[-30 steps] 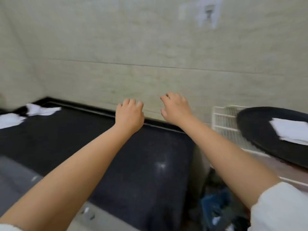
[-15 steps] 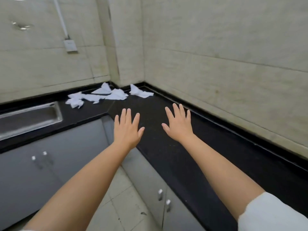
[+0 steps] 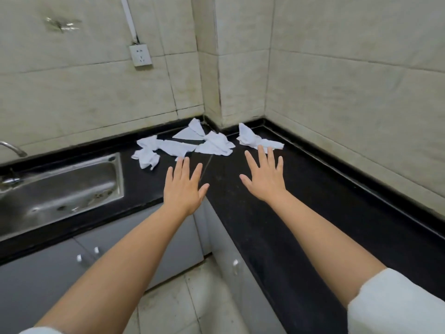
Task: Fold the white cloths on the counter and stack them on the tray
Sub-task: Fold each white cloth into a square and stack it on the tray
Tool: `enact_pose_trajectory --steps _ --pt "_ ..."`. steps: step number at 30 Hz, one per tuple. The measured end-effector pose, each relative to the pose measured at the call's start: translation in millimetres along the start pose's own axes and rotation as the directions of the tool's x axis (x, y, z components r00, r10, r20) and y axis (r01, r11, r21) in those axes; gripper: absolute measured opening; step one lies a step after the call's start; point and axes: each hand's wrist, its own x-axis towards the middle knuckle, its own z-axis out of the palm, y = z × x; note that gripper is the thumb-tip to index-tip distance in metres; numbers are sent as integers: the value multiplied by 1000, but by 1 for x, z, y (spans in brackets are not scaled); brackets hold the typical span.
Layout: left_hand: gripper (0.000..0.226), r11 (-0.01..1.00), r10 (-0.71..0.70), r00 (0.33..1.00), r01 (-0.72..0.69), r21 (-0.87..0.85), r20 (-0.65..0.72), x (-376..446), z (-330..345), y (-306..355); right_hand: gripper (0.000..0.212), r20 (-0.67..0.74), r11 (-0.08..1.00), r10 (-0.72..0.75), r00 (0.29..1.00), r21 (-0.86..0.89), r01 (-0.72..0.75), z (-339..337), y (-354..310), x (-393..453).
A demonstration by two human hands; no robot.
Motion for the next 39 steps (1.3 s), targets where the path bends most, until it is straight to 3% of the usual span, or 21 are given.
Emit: enact_pose_trajectory --steps 7,14,19,25,33,39 --pt "61 996 -82 995 83 -26 57 107 59 -87 65 66 999 -48 997 -6 49 61 -41 118" --pt "59 996 -37 994 45 -73 105 232 129 -192 65 111 1000 7 994 -27 -4 128 -100 252" --pt "60 993 -18 985 38 -112 174 303 177 -258 65 220 1000 17 975 -18 -13 181 -153 338" --pt "59 985 21 950 33 -167 312 362 227 -287 62 356 998 51 933 17 -62 251 -180 404" --pt "58 986 1 904 70 -149 427 385 274 -313 55 337 977 192 922 18 -210 318 -174 498" --pt "58 978 41 912 48 -205 408 417 277 -306 30 275 970 242 931 -46 -238 321 -166 517"
